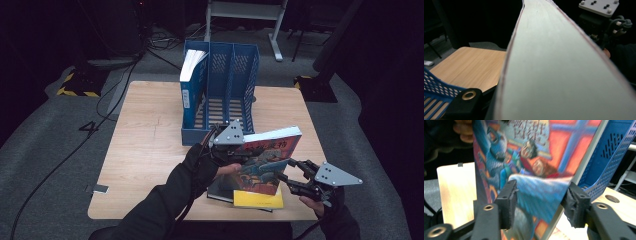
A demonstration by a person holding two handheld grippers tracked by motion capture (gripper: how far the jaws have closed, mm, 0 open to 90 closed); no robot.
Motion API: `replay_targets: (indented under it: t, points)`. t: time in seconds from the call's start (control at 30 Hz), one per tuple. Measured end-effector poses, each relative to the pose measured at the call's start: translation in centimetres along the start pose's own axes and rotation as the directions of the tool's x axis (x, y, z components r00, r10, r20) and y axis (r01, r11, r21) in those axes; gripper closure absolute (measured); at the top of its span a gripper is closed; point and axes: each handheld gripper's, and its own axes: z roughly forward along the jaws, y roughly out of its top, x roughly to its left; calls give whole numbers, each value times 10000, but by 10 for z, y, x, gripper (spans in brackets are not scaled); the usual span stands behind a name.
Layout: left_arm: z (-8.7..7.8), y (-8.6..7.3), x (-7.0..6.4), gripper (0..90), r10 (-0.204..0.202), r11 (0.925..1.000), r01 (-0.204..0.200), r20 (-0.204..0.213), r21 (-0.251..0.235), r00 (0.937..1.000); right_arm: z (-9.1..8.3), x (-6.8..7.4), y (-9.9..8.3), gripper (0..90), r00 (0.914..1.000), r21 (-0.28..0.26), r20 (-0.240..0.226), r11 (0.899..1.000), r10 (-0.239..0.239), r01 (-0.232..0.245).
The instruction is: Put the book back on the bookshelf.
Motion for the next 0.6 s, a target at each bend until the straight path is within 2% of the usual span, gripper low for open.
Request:
replay_targets:
  t: [0.1, 0.13, 0.17, 0.23, 0.3, 0.43, 0.6]
  points:
    - [-1, 6, 1, 734, 133, 9999, -133, -123, 9, 9998, -2, -5, -5, 418, 10000, 367, 86, 9993, 44, -47]
    - [-2, 13, 0, 734, 259, 9997, -259, -266, -10, 9993, -3, -8, -9, 406, 9999, 543, 90, 9985, 109, -113]
    - [-2, 13, 0, 734, 259, 9997, -259, -266, -10, 9993, -3, -8, -9, 406, 9999, 543, 90, 9985, 109, -113]
    - [-4, 21, 1, 735, 429, 9991, -428, -502, 26, 9978, -3, -16, -17, 393, 9993, 1016, 281, 9945, 243, -270]
    - [-5, 25, 3, 735, 444, 9990, -443, -569, 30, 9974, -3, -18, -20, 392, 9990, 1126, 368, 9933, 234, -274]
    - [-10, 34, 8, 735, 397, 9991, -405, -765, -95, 9963, -3, -29, -33, 384, 9966, 1720, 767, 9841, 311, -439]
    - [-21, 42, 18, 735, 376, 9990, -405, -1304, -196, 9908, -4, -43, -48, 341, 9884, 2284, 1399, 9694, 593, -905]
